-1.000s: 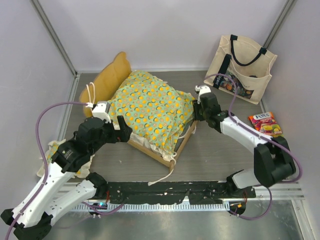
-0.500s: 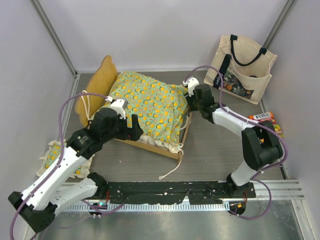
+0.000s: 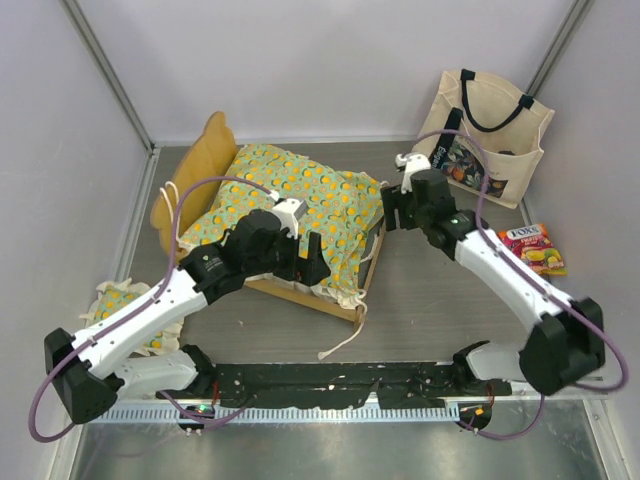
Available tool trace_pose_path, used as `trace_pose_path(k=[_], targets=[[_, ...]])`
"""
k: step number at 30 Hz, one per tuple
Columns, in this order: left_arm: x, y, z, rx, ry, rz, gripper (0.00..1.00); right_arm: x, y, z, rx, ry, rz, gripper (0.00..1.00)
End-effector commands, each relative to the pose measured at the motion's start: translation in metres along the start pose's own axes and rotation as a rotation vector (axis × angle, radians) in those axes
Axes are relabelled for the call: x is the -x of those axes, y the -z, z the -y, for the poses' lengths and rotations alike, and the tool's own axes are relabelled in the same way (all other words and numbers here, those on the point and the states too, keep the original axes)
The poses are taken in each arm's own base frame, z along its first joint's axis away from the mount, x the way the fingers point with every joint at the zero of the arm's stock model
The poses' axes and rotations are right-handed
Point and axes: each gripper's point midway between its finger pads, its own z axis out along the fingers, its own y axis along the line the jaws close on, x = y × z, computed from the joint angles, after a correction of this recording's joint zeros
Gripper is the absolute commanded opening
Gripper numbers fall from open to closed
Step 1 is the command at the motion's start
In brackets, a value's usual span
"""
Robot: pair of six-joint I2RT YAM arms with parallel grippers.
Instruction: Set up the pet bed
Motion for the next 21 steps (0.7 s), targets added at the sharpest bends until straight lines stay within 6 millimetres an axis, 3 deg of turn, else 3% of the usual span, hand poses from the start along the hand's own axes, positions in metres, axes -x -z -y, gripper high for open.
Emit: trace_pose_path(k=[1,4,7,13,18,19,21], targets=[[0.021,0.006,0.009,-0.026,0.047,0.116,0.89,0.012,0.053,0.013,-0.097,-0.315,0.083,0.81],[0.021,0.010,0.003,-0.001,0.073,0.144,0.89,-0.017,0.061,-0.011,-0.014,-0.481,-0.024,0.81],[0.020,0.008,-0.004,0.036,0.109,0.152,0.91,-0.039,0.054,-0.037,0.060,-0.583,-0.072,0.81],[0.016,0.003,-0.003,0.038,0.160,0.124,0.91,-0.036,0.032,-0.071,0.112,-0.684,-0.035,0.82],[0.015,0.003,-0.005,0.046,0.169,0.128,0.91,-0.059,0.004,-0.069,-0.035,-0.565,-0.129,0.76],[0.013,0.002,-0.006,0.050,0.167,0.121,0.91,-0.062,0.002,-0.069,-0.048,-0.536,-0.138,0.64],[0.012,0.002,-0.006,0.045,0.165,0.121,0.91,-0.072,-0.005,-0.062,-0.091,-0.479,-0.160,0.55]])
